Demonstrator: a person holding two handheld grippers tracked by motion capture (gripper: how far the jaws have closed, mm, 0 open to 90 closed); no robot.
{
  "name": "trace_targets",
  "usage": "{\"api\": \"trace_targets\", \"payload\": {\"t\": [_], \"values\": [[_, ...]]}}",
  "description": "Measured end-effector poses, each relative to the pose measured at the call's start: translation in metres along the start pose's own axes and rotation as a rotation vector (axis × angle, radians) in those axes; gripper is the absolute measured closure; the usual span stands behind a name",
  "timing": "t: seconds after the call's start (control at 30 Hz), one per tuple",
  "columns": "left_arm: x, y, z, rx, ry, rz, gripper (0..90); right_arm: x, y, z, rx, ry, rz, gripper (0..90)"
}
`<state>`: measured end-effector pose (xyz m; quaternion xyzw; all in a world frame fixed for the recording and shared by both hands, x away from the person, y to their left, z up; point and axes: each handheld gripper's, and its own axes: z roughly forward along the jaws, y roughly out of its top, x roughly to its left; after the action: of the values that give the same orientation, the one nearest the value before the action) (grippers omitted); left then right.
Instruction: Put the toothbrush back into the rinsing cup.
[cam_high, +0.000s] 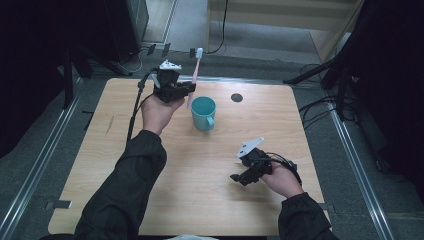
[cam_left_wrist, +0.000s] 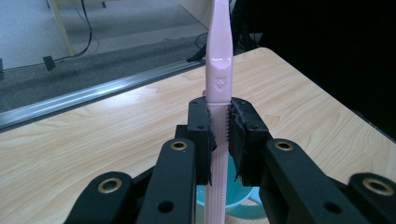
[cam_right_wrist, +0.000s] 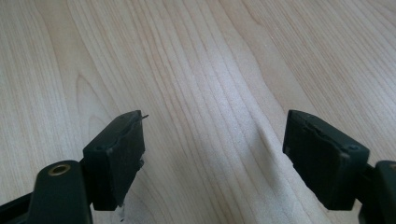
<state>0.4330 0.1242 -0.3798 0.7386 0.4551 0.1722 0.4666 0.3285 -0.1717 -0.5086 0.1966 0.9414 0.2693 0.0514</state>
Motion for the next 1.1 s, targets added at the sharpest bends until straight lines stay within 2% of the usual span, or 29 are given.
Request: {"api": "trace_targets", "payload": {"t": [0.2,0.33,0.47,0.7,0.97,1.1], "values": [[0.0,0.004,0.011,-0.001,0.014,0.004,79.7,-0.001,-0.001,0.002,0.007,0.0,0.003,20.7],[0.0,0.003,0.019,0.0,0.012,-0.009,79.7,-0.002,-0.001,0.0,-0.002,-0.001,0.011,20.7],[-0.002,0.0,0.029,0.013,0.016,-0.002,79.7,-0.001,0.0,0.0,-0.001,0.003,0.011,20.7],[-0.001,-0.002,0.044,0.016,0.015,-0.022,79.7,-0.001,0.0,0.0,-0.003,0.004,0.008,20.7],[-0.004,-0.014,0.059,0.037,0.024,-0.016,79.7,-0.001,-0.001,-0.002,-0.008,0.0,0.006,20.7],[-0.004,-0.02,0.064,0.05,0.023,-0.029,79.7,-0.001,-0.001,-0.001,-0.005,0.004,-0.002,20.7]]}}
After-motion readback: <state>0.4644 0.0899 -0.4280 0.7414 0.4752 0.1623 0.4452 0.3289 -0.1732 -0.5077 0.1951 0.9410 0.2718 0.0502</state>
